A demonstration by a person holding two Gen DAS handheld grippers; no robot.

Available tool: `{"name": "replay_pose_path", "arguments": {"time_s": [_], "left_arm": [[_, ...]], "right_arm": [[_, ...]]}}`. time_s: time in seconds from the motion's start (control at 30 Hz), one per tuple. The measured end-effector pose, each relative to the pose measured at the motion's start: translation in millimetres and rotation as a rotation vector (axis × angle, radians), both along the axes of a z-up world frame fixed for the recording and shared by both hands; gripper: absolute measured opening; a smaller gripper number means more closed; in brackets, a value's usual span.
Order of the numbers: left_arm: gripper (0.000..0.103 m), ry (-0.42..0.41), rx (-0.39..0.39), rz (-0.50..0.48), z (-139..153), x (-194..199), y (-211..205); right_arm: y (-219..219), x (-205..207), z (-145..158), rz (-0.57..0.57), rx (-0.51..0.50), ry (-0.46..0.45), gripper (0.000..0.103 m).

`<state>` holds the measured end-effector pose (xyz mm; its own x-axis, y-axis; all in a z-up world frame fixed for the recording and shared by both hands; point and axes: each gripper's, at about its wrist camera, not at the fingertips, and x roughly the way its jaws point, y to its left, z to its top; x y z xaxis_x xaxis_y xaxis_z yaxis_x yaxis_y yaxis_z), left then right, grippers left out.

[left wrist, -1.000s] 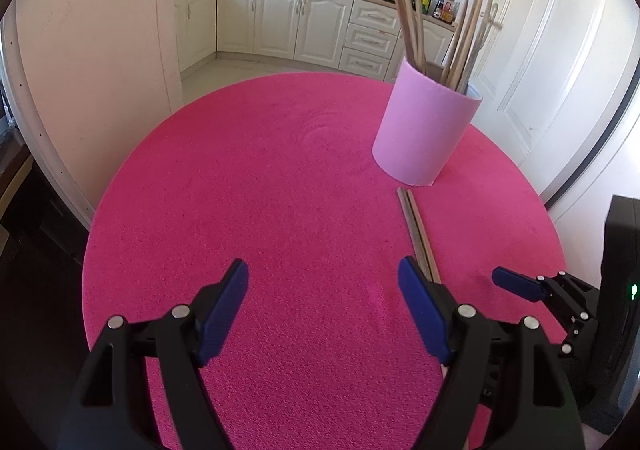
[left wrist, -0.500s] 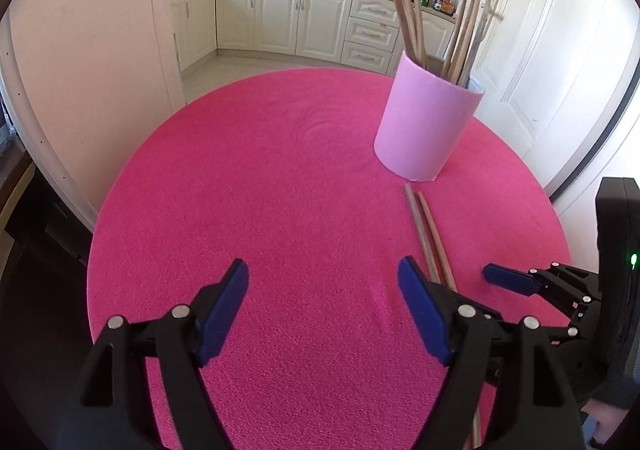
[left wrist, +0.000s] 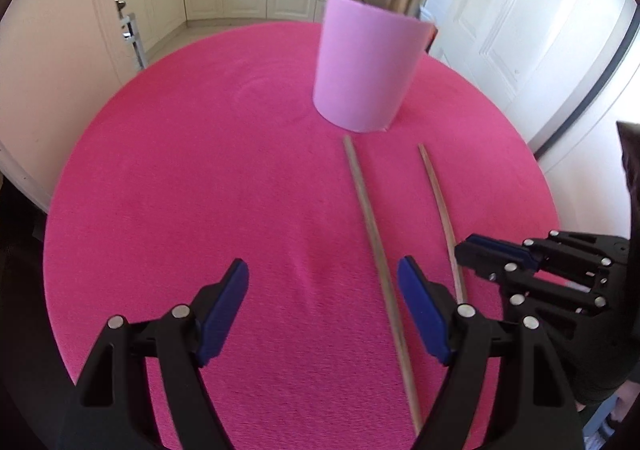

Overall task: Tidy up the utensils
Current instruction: 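Grasp the last chopstick with the right tool while the left tool grasps the other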

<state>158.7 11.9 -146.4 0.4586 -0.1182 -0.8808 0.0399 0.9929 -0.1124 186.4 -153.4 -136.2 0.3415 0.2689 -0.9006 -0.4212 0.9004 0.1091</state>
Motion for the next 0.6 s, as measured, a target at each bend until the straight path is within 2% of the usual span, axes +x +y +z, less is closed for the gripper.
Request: {"name": "replay_pose_path", "arguments": {"time_s": [0.07, 0.13, 0.27, 0.43, 0.5, 0.6], "left_arm": [[0.074, 0.014, 0.015, -0.008, -4.7, 1.8, -9.0], [0.058, 0.042, 0.014, -0.022, -10.7, 5.3, -16.6], [0.048, 0.053, 0.060, -0.019, -16.2, 8.7, -23.1], [0.024, 0.046, 0.113, -0.013, -16.4, 8.3, -28.4], [0.013, 0.051, 0.098, -0.005, -15.9, 9.7, -23.3], [0.009, 0.060, 0.054, 0.005, -15.0, 9.1, -12.7]], "right_arm": [[-5.9, 2.0, -2.6, -0.002, 0.028, 0.025, 0.008], [-11.1, 4.3, -3.3, -0.011, 0.056, 0.043, 0.008], [-21.9, 3.2, -3.0, -0.033, 0.121, 0.063, 0.008], [-25.3, -2.1, -1.2, -0.043, 0.157, 0.073, 0.009], [-23.0, -2.5, 1.0, -0.039, 0.157, 0.072, 0.009], [-13.6, -1.0, 1.9, -0.026, 0.151, 0.080, 0.009]]}}
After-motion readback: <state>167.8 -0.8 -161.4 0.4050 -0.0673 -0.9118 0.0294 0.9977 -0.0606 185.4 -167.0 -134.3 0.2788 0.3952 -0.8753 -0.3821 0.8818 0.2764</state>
